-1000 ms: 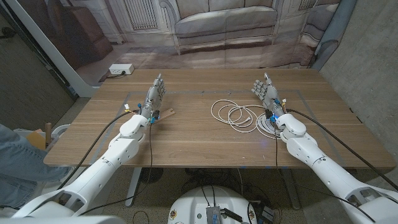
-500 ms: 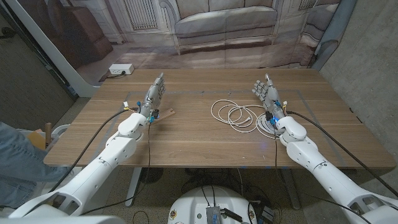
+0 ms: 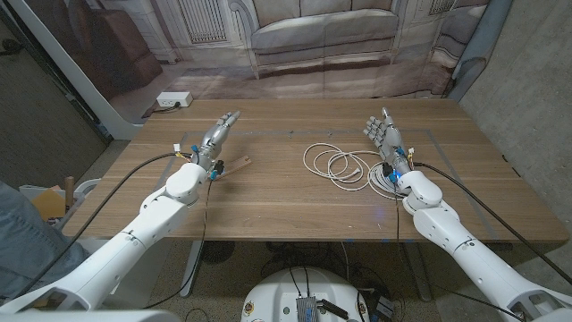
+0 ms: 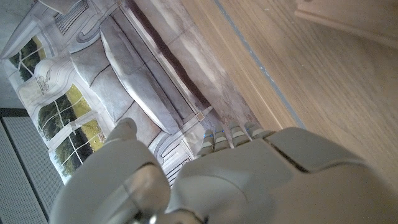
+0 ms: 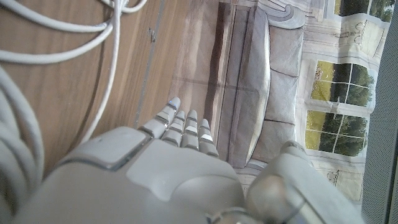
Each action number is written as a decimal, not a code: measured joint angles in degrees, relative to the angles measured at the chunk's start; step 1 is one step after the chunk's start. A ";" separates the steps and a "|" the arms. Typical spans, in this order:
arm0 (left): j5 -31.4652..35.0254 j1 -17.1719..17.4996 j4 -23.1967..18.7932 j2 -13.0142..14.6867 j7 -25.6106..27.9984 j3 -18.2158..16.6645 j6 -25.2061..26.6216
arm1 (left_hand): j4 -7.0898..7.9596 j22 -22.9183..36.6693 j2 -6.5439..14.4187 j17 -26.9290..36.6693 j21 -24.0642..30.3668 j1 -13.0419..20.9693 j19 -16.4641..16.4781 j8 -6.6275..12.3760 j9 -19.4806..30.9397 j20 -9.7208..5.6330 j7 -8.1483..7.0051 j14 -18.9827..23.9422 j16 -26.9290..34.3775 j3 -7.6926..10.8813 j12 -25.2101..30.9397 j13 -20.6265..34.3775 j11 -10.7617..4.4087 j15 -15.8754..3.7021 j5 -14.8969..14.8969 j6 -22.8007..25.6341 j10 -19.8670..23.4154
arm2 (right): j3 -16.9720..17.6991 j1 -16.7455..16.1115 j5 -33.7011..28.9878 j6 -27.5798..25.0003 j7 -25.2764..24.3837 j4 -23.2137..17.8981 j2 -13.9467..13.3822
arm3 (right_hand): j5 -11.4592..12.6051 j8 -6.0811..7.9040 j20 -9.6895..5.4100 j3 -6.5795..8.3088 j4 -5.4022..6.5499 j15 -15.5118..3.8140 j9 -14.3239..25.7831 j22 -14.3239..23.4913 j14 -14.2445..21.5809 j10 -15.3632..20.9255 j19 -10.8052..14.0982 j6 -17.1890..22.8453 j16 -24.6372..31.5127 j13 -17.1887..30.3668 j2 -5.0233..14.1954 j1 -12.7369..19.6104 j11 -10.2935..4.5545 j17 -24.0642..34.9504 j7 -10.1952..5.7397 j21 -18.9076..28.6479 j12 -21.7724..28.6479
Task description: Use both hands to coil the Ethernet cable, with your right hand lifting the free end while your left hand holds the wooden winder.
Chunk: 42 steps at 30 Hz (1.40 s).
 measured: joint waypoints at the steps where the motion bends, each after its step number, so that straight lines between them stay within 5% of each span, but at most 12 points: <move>1: 0.63 0.21 -0.52 0.50 0.40 -0.06 1.04 | -0.11 0.00 0.15 0.00 0.00 0.15 0.00 0.00 0.00 0.00 -0.20 0.22 0.00 0.10 0.01 0.00 0.16 0.18 0.00 0.22 0.31 | 0.00 -0.15 -0.04 -0.05 -0.08 -0.25 -0.05 | 0.00 0.00 0.00 0.00 0.00 0.00 0.00 0.00 0.00 0.00 0.00 0.00 0.00 0.00 0.00 0.00 0.00 0.00 0.00 0.00 0.00; 13: 4.42 2.82 -6.76 5.85 3.09 -0.66 8.83 | -1.08 0.00 -0.16 -0.01 0.08 1.95 1.19 0.42 0.00 0.00 0.24 2.62 0.32 -0.35 0.44 0.00 0.62 0.38 -0.40 3.05 2.67 | -0.21 -1.01 -0.47 -0.90 -1.13 -1.47 -0.22 | 0.00 0.00 0.22 0.00 0.00 -0.01 0.00 0.00 0.01 0.31 0.22 0.00 0.00 -0.01 0.00 0.00 0.32 -0.01 0.00 0.00 0.00; 18: 6.70 2.94 -7.02 6.01 6.05 -0.69 12.40 | -1.48 -0.01 0.36 -0.01 0.06 2.49 1.32 0.42 0.15 -0.20 0.06 3.68 0.31 -0.26 0.44 0.00 0.26 -0.04 -0.50 3.76 3.44 | -0.31 -1.48 -0.48 -0.92 -1.18 -2.08 -0.22 | 0.00 0.00 -0.10 0.00 0.00 0.29 -0.01 0.00 0.34 0.31 0.53 0.00 0.00 -0.01 0.30 0.30 0.32 -0.01 -0.01 -0.06 0.00; 32: 12.59 8.11 -15.14 10.27 12.09 -0.84 18.03 | -4.50 0.28 -0.07 0.24 2.27 7.61 10.71 1.67 0.28 0.05 -0.46 13.03 1.00 -0.44 1.28 0.28 -0.96 -1.29 -1.17 13.48 13.03 | -0.55 -2.26 -0.94 -1.42 -3.14 -2.94 0.04 | 0.19 0.00 -0.10 0.00 0.00 0.29 -0.01 -0.01 0.35 0.31 0.52 0.21 0.00 -0.01 0.53 0.53 0.32 -0.01 -0.22 -0.43 0.00; 42: 23.13 8.40 -19.99 11.88 18.77 1.37 32.73 | -6.76 0.28 -1.16 0.11 3.34 11.88 16.16 2.12 0.54 -0.16 -1.46 18.78 1.33 -0.65 1.68 0.29 -2.48 -2.58 -1.17 18.70 18.46 | -0.61 -2.61 -0.85 -0.69 -3.39 -2.94 0.75 | 0.19 0.00 -0.10 0.24 -0.24 0.28 -0.01 -0.01 0.35 0.31 0.52 0.21 0.00 -0.02 0.53 0.53 0.32 -0.01 -0.22 -0.43 0.00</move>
